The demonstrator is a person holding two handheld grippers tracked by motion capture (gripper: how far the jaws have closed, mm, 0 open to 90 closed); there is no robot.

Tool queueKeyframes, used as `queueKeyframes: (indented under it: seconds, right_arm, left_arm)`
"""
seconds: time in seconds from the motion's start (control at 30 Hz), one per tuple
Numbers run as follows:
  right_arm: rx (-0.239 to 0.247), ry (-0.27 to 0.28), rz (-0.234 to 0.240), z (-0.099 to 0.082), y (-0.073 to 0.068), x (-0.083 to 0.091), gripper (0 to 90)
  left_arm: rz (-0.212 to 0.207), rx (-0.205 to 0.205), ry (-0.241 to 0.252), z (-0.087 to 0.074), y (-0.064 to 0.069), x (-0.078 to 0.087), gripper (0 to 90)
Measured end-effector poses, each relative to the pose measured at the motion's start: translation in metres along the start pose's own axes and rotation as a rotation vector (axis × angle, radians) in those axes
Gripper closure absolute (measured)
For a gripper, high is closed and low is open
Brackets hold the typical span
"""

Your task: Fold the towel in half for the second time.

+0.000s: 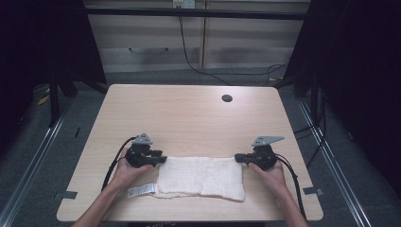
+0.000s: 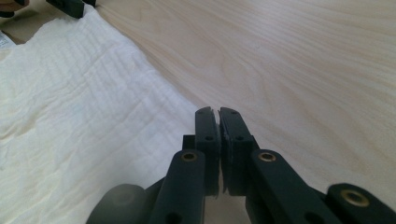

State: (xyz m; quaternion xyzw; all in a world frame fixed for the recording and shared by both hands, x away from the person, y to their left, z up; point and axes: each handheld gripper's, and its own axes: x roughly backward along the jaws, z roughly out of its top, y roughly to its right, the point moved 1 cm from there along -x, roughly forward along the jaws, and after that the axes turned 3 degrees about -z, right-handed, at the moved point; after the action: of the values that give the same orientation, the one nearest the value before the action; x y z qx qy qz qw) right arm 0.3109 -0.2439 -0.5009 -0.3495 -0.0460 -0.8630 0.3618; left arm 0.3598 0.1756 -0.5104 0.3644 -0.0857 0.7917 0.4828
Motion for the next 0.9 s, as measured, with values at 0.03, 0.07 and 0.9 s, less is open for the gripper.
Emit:
queueKeyframes:
  seconds: [0.03, 0.07, 0.9]
  right_arm:
    - [-0.006, 0.000, 0.000, 0.000, 0.000, 0.000, 86.9]
    - [-0.008, 0.000, 0.000, 0.000, 0.000, 0.000, 86.9]
    - [0.003, 0.037, 0.004, 0.006, -0.001, 0.006, 87.0]
  left_arm:
    - [0.008, -0.008, -0.005, 0.000, 0.001, 0.000, 61.9]
    - [0.014, -0.020, -0.009, 0.000, 0.002, 0.000, 62.1]
    - [-0.041, -0.036, 0.057, -0.002, 0.009, 0.010, 86.1]
